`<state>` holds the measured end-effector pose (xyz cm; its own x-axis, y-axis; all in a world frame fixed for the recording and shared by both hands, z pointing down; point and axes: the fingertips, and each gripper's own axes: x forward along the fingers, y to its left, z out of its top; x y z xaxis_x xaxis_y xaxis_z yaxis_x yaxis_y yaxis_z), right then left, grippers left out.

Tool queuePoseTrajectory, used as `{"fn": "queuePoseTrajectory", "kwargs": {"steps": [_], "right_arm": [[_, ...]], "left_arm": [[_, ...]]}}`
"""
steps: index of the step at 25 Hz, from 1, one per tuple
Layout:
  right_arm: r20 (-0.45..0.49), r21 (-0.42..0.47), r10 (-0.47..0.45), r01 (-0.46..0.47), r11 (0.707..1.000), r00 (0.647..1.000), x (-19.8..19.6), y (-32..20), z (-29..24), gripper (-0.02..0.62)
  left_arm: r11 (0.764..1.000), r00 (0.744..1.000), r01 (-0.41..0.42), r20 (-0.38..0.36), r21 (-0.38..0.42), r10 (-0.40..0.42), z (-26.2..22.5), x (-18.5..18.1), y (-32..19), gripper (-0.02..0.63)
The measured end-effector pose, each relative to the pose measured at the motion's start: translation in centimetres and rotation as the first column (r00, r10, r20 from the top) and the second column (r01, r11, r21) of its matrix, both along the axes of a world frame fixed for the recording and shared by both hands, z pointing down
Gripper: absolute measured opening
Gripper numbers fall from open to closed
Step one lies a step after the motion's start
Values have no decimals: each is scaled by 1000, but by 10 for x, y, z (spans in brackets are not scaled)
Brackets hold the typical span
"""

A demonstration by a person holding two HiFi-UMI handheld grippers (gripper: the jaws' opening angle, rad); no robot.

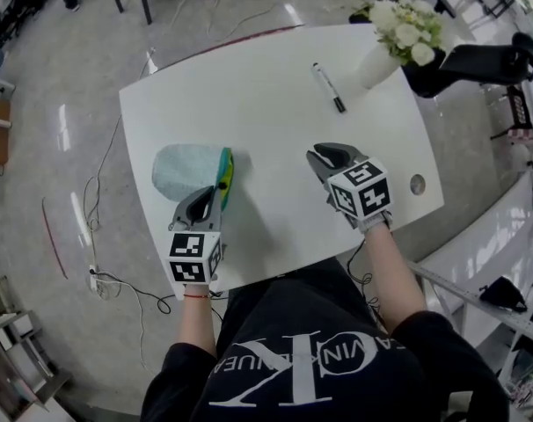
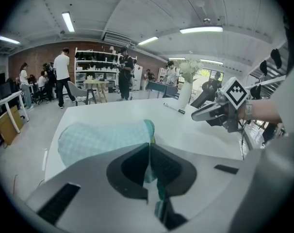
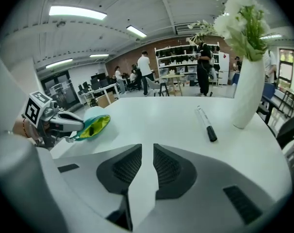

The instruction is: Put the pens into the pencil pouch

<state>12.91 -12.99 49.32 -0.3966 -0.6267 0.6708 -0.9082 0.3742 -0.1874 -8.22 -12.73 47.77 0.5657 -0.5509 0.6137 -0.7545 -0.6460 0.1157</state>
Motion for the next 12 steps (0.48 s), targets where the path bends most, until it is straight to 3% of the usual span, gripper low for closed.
{"fn": "queuePoseTrajectory", "kwargs": {"steps": [5,12], "right_arm": [[-48,10,51,-51,999,998,46,-25,8,87],[-101,13,44,-43,999,994,83,-58,15,103]], "left_arm": [[998,997,67,29,-3,-67,4,2,-5,11],[989,987,143,63,27,-145,0,5,-9,11]]}}
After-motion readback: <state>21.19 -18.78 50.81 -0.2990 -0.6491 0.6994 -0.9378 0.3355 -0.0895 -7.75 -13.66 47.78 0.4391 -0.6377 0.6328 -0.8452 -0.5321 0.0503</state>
